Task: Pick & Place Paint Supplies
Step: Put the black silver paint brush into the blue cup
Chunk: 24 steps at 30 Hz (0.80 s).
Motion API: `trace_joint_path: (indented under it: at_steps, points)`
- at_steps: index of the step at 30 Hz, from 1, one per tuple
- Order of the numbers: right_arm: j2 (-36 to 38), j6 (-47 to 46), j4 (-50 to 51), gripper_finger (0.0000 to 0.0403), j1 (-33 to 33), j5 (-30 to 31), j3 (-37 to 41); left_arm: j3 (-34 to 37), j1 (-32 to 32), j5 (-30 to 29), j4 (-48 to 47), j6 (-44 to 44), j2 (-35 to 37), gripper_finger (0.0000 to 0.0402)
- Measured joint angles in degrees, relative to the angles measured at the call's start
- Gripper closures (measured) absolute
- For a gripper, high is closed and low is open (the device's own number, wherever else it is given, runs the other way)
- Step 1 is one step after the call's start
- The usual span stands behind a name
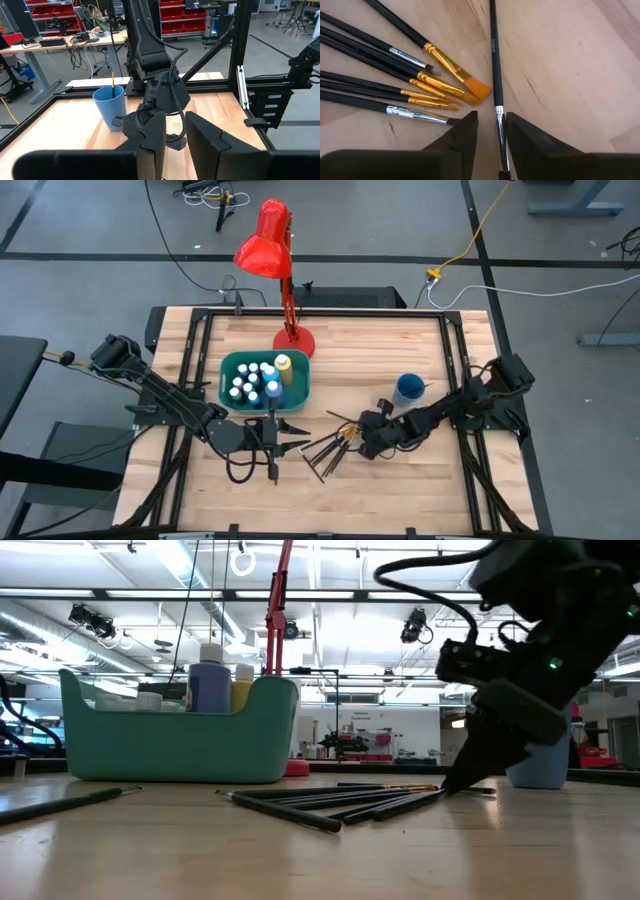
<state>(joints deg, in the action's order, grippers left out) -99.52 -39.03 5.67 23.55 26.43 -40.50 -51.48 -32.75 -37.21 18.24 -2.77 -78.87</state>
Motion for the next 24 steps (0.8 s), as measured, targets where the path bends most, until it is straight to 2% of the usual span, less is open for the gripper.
trace_joint_path:
  at_steps: [4, 8, 11, 15, 19, 24]
  points:
    - [-0.01, -2.27, -8.41, 0.0287, 0.45, 1.01, 5.52, 0.00, 0.02, 0.62, -0.42, -1.16, 0.01, 0.0319]
    - [-0.25, -4.84, -26.97, 0.0286, 1.80, 5.15, 14.31, 0.02, 0.00, 1.42, -0.70, -2.31, 0.02, 0.0319]
    - [-0.60, 0.84, -39.17, 0.0286, 3.25, 7.96, 19.84, 0.02, 0.00, 0.71, -0.76, -2.56, 0.02, 0.0319]
    - [-0.62, 8.16, -41.06, 0.0286, 3.67, 8.55, 21.14, 0.02, 0.36, 0.49, -0.61, -2.62, 0.02, 0.0319]
    - [-3.20, 8.08, -42.95, 0.0286, 3.76, 9.80, 21.10, 0.02, 1.27, 0.39, -0.33, -2.95, 0.02, 0.0319]
    - [-9.74, 8.15, -53.74, 0.0286, 4.26, 13.93, 21.10, 0.02, 2.44, 0.39, -0.43, -4.85, 0.02, 0.0319]
